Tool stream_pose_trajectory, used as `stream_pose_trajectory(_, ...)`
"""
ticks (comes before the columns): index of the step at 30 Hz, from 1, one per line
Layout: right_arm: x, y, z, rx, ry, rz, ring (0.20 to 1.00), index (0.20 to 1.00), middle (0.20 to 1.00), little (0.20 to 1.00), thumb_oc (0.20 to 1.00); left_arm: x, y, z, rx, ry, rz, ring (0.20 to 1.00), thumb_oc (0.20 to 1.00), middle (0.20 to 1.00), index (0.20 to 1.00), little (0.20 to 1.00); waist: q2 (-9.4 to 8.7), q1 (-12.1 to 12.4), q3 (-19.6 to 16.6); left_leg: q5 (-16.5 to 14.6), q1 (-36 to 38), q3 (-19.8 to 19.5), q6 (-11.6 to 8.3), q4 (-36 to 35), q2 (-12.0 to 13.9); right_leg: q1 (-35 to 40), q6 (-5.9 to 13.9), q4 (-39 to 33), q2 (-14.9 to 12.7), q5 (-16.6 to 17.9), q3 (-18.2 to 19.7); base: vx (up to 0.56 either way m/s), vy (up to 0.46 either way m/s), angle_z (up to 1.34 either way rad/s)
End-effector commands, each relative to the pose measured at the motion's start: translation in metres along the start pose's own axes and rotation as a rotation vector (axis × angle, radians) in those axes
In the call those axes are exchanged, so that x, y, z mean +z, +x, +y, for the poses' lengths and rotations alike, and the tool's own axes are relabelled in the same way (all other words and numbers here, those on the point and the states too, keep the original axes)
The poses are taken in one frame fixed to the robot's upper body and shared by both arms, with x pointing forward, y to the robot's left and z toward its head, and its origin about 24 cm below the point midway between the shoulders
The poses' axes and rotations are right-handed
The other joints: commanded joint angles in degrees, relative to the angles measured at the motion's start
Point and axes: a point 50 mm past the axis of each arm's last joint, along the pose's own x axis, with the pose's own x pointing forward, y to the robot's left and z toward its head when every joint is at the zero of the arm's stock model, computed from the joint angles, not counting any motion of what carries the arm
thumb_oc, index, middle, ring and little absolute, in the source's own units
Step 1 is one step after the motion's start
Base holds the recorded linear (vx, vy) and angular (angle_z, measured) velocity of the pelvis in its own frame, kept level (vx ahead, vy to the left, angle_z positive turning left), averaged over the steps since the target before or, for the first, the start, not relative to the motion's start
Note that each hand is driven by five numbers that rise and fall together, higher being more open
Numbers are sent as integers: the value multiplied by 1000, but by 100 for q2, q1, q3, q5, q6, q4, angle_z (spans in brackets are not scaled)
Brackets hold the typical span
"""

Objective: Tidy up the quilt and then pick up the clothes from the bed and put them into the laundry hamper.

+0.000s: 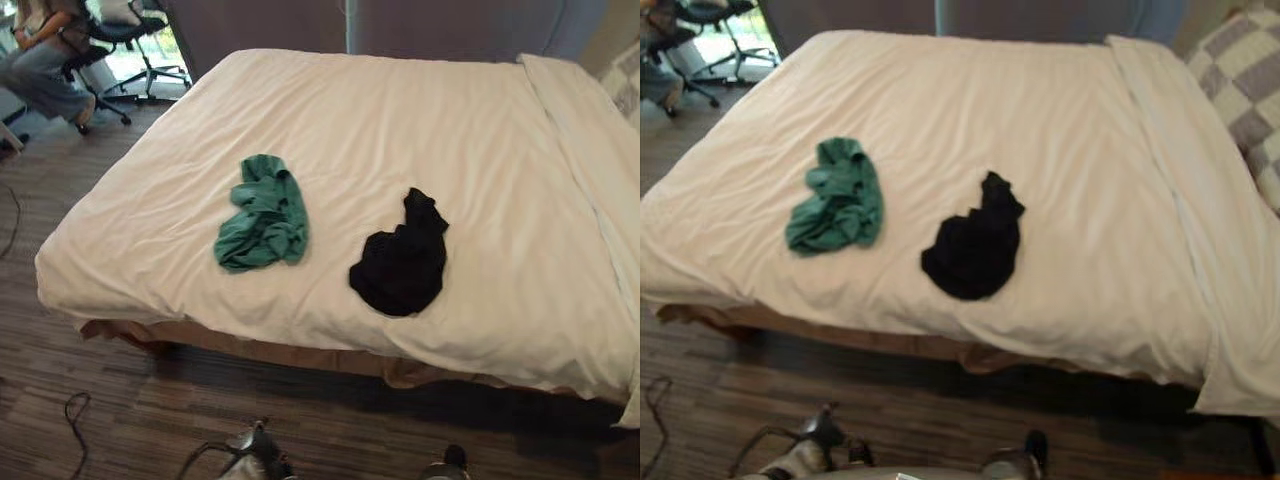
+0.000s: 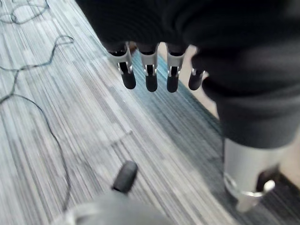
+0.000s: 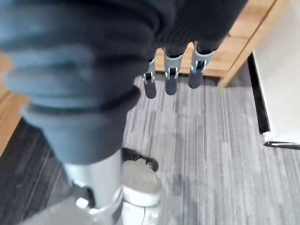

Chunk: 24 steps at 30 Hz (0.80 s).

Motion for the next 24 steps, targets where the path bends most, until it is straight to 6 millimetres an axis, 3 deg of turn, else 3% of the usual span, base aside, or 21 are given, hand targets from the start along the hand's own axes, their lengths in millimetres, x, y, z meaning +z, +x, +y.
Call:
stream_pose_trajectory(1,71,-5,4,12,-113,-234,1000,1000,1000,1000,1000,12,6,30,59,10,-39,1000,1000,1000,1000,1000,243,-110,619,-581,38,336,-69,1,429,-123,221,471,1209,-1695,62,-49,422,-20)
stream_pose_trajectory(2,77,-6,7,16,-125,-258,1000,1000,1000,1000,1000,10,6,33,68,-1,-27,1000,1000,1000,1000,1000,246,-116,650,-607,47,321,-12,1,320,-184,167,628,1542,-1914,7,-38,508,-29)
stream_pose_trajectory(4,85,-9,13,28,-161,-296,1000,1000,1000,1000,1000,7,6,34,69,-8,-13,1000,1000,1000,1000,1000,192,-132,629,-686,94,307,54,1,60,-37,-30,273,2097,-2144,40,64,226,-20)
stream_pose_trajectory(5,90,-9,10,20,-194,-308,1000,1000,1000,1000,1000,5,6,36,79,-3,2,1000,1000,1000,1000,1000,161,-160,632,-806,128,253,98,1,-97,32,-97,28,2244,-2156,262,90,128,4)
stream_pose_trajectory(6,90,-9,10,20,-195,-308,1000,1000,1000,1000,1000,5,6,36,79,-3,2,1000,1000,1000,1000,1000,160,-161,642,-809,140,254,98,1,-96,47,-96,21,2245,-2155,263,77,114,41)
stream_pose_trajectory(7,94,-10,9,18,-198,-325,1000,1000,1000,1000,1000,8,6,35,84,-19,-16,1000,1000,1000,1000,1000,144,-86,667,-866,233,278,157,72,-234,196,-116,-205,2181,-2110,286,42,91,60)
stream_pose_trajectory(9,102,-11,5,-1,-231,-348,1000,1000,1000,1000,1000,15,6,35,89,-39,-43,1000,1000,1000,1000,1000,100,-25,725,-1263,-185,166,128,1367,-359,379,-298,-498,2126,-2102,452,24,130,24)
stream_pose_trajectory(10,120,-15,-2,-38,-256,-400,1000,1000,1000,1000,1000,32,7,42,126,-80,-99,1000,1000,1000,1000,1000,48,173,973,-1001,-923,-143,-202,2899,-244,583,-436,-787,1973,-2051,479,-38,143,-32)
stream_pose_trajectory(11,122,-15,-2,-42,-260,-407,1000,1000,1000,1000,1000,36,7,42,133,-79,-108,1000,1000,1000,1000,1000,28,190,997,-1006,-1091,-361,-269,3072,-230,625,-431,-872,1938,-2022,460,-56,126,-40)
stream_pose_trajectory(12,122,-15,-2,-42,-260,-407,1000,1000,1000,1000,1000,36,7,43,134,-79,-108,1000,1000,1000,1000,1000,19,176,973,-982,-1117,-369,-264,3054,-247,600,-429,-879,1926,-2012,449,92,296,-17)
stream_pose_trajectory(13,126,-17,-1,-41,-244,-420,1000,1000,1000,1000,1000,45,6,42,137,-80,-140,1000,1000,1000,1000,1000,94,99,899,-1104,-1013,-319,-229,2559,101,678,-248,-1096,1755,-2005,434,157,439,-19)
stream_pose_trajectory(14,130,-18,2,-35,-238,-435,1000,1000,1000,1000,1000,47,6,39,129,-78,-146,1000,1000,1000,1000,1000,154,55,815,-1055,-784,-225,-207,2018,277,667,-152,-1141,1665,-2022,518,237,646,-11)
stream_pose_trajectory(16,141,-24,5,-37,-264,-495,1000,1000,1000,1000,1000,50,5,36,133,-70,-161,1000,1000,1000,1000,1000,263,41,727,-558,-529,-226,-248,947,641,603,34,-1108,1447,-2007,697,194,526,-21)
stream_pose_trajectory(17,141,-24,5,-37,-264,-495,1000,1000,1000,1000,1000,50,5,36,133,-70,-162,1000,1000,1000,1000,1000,262,54,717,-525,-517,-207,-249,901,637,583,30,-1105,1448,-2000,712,170,497,-52)
stream_pose_trajectory(19,143,-24,4,-70,-309,-510,1000,1000,1000,1000,1000,61,5,32,129,-49,-188,1000,1000,1000,1000,1000,351,17,585,80,-447,-387,-518,44,1255,660,241,-1156,1033,-2002,846,232,656,-38)
stream_pose_trajectory(20,143,-24,4,-70,-309,-509,1000,1000,1000,1000,1000,61,5,32,128,-49,-188,1000,1000,1000,1000,1000,350,18,591,79,-428,-385,-522,37,1252,679,243,-1161,1030,-2007,843,374,871,-3)
stream_pose_trajectory(21,133,-21,2,-68,-297,-487,1000,1000,1000,1000,1000,67,3,23,107,-19,-214,1000,1000,1000,1000,1000,393,-48,494,11,-344,-251,-584,92,1333,917,444,-1196,718,-1972,750,346,721,-1)
stream_pose_trajectory(23,127,-21,13,-36,-309,-474,1000,1000,1000,1000,1000,88,1,24,99,37,-287,1000,1000,1000,1000,1000,317,-48,442,-226,-384,-285,-576,264,1083,938,628,-1079,342,-1577,724,304,716,-19)
stream_pose_trajectory(24,127,-21,13,-36,-309,-474,1000,1000,1000,1000,1000,88,1,25,100,38,-287,1000,1000,1000,1000,1000,315,-43,431,-220,-404,-283,-571,268,1082,920,628,-1087,341,-1561,729,107,396,-31)
